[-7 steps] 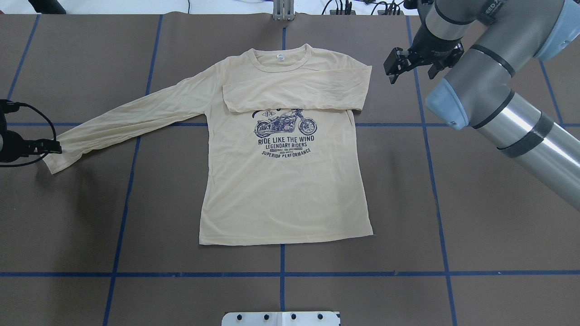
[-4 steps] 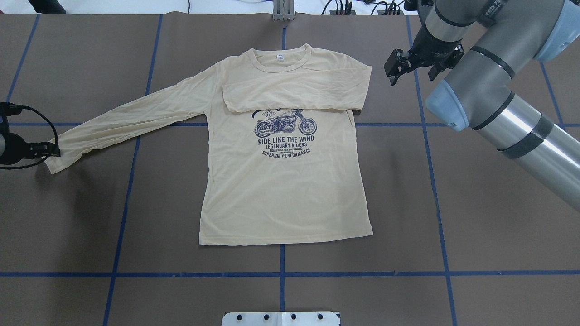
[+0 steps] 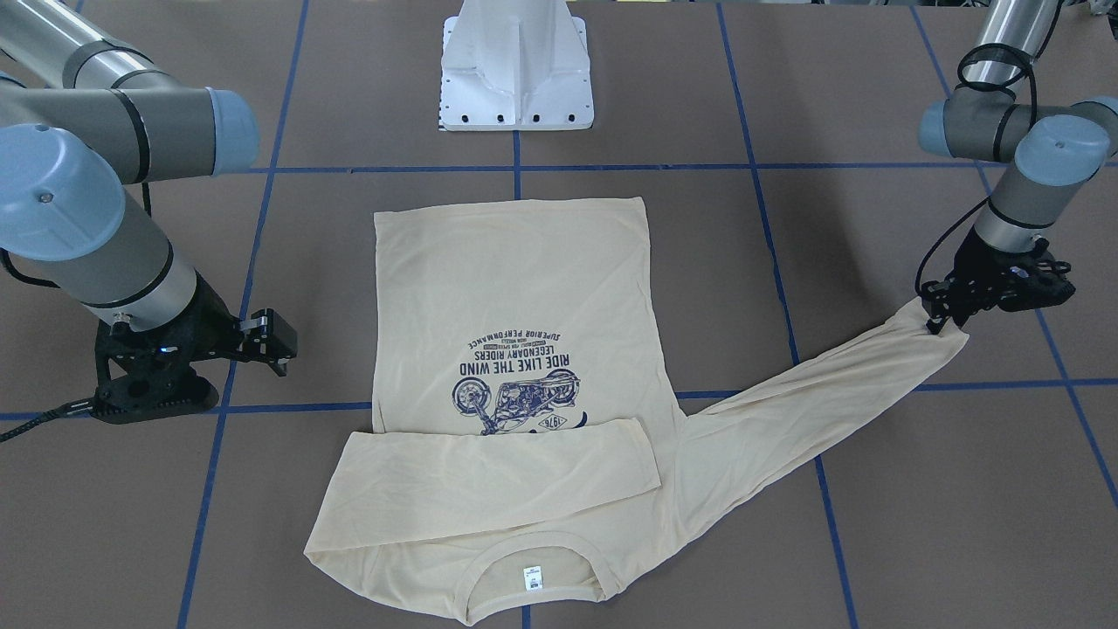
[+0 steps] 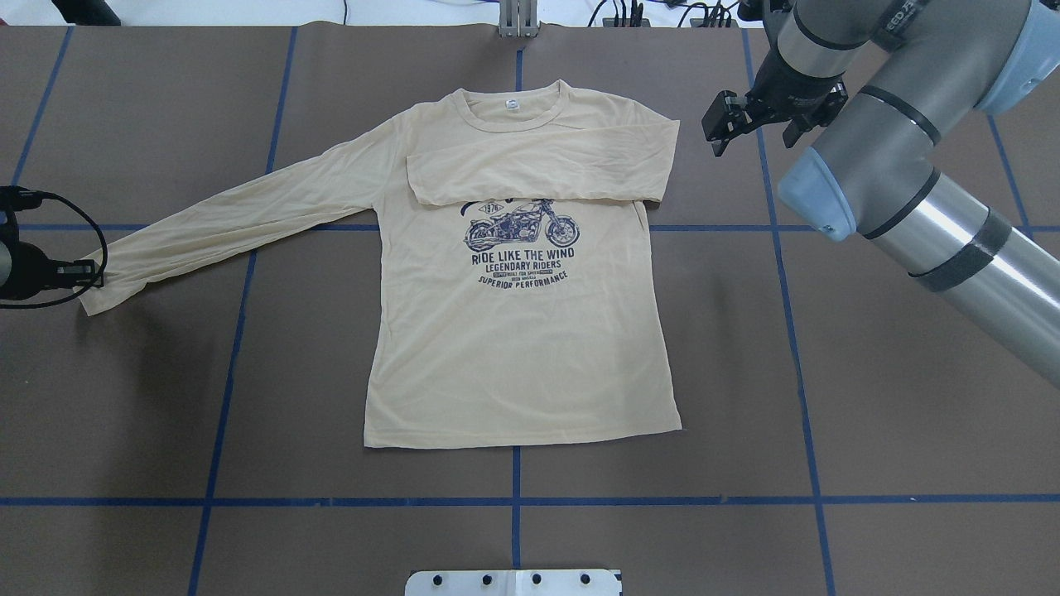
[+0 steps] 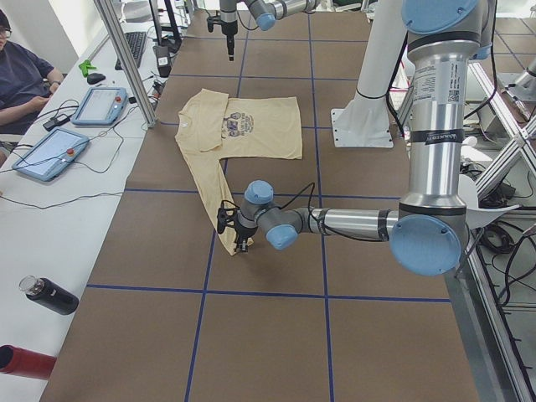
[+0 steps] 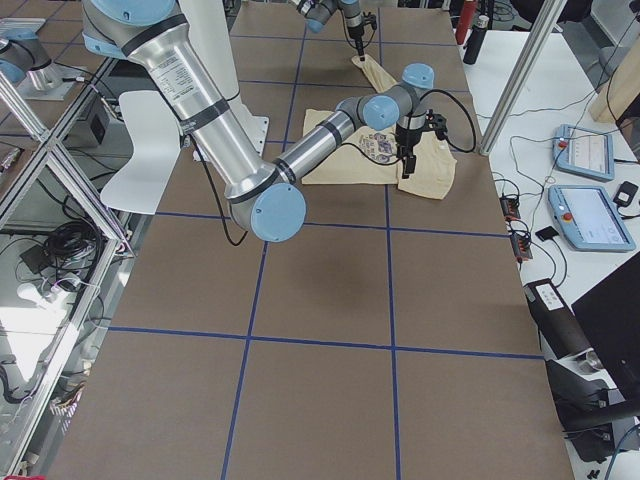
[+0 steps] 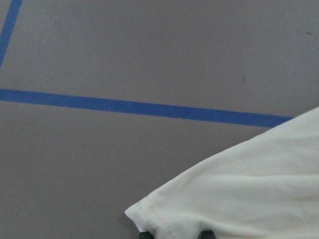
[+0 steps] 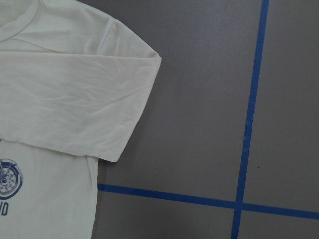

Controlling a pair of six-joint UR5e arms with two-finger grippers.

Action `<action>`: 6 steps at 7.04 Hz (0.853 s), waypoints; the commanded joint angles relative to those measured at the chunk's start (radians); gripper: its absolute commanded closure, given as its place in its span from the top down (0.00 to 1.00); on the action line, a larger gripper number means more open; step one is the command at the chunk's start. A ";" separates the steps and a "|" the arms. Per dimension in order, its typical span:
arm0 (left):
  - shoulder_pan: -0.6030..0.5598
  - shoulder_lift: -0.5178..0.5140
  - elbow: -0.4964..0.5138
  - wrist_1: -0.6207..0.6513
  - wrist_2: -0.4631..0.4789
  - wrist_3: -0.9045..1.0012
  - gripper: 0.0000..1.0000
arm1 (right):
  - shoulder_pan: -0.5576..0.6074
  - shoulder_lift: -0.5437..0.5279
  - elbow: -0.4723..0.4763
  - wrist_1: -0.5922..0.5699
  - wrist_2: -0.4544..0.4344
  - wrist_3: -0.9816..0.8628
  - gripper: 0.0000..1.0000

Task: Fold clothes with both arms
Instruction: 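Move the left gripper to the other sleeve cuff and grasp it, then carry the cuff with the left gripper across the shirt toward the collar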

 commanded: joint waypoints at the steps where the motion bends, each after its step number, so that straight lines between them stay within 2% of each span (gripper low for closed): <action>1: -0.002 -0.002 -0.046 0.014 -0.012 0.000 0.00 | 0.003 -0.004 -0.001 0.000 -0.001 0.000 0.99; 3: -0.002 -0.007 -0.179 0.173 -0.025 -0.003 0.00 | 0.004 -0.028 -0.001 0.005 0.003 -0.002 0.99; 4: -0.003 -0.014 -0.246 0.190 -0.121 -0.008 0.00 | 0.023 -0.039 0.002 0.005 0.006 -0.023 0.99; 5: -0.046 -0.076 -0.287 0.254 -0.210 -0.011 0.00 | 0.047 -0.075 0.012 0.005 0.006 -0.084 0.99; 6: -0.102 -0.234 -0.292 0.411 -0.282 -0.011 0.00 | 0.072 -0.108 0.017 0.005 0.007 -0.134 0.99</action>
